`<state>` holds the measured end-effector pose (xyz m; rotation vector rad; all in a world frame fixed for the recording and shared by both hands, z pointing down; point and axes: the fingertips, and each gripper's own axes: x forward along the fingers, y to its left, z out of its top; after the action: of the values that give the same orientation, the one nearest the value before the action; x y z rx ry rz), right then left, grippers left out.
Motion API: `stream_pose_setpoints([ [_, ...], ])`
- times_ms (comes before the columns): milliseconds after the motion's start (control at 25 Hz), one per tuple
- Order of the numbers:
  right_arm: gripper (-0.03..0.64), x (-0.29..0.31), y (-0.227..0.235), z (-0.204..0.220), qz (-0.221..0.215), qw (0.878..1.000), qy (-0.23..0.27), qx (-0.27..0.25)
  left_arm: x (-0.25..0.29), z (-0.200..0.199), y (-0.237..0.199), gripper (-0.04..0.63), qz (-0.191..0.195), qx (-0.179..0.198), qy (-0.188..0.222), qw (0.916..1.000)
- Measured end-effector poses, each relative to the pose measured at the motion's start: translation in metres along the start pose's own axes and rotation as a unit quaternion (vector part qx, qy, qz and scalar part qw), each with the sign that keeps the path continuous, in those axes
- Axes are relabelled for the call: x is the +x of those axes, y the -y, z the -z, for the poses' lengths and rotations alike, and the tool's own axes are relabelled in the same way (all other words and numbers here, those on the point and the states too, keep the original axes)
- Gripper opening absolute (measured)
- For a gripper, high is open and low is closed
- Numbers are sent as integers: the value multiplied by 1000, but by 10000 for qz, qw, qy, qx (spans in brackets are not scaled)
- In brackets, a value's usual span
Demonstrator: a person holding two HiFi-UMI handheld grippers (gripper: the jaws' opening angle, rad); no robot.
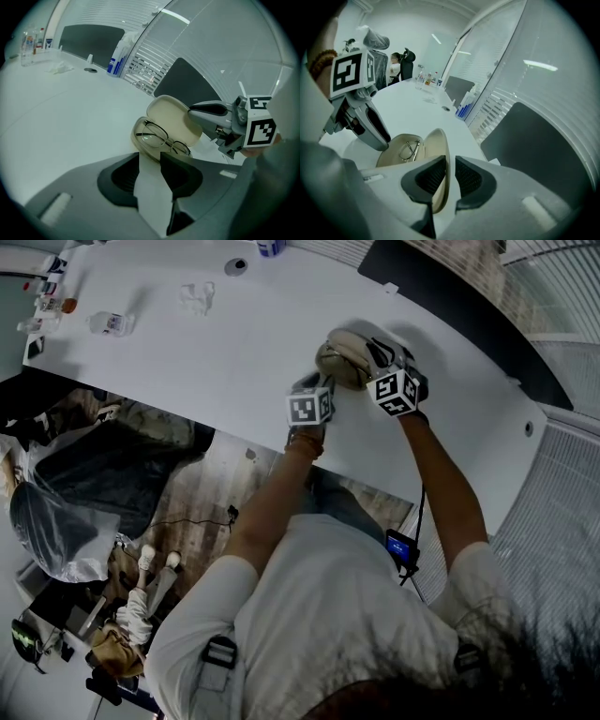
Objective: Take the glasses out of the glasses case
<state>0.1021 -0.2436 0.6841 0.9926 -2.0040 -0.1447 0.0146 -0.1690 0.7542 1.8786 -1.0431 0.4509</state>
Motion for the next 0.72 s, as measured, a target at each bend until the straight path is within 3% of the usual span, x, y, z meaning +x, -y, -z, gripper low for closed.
stream_pose_setpoints([
  [720, 61, -17, -27, -20, -127, 9994, 311, -62, 0, -3, 2, 144, -31, 53, 18, 10000],
])
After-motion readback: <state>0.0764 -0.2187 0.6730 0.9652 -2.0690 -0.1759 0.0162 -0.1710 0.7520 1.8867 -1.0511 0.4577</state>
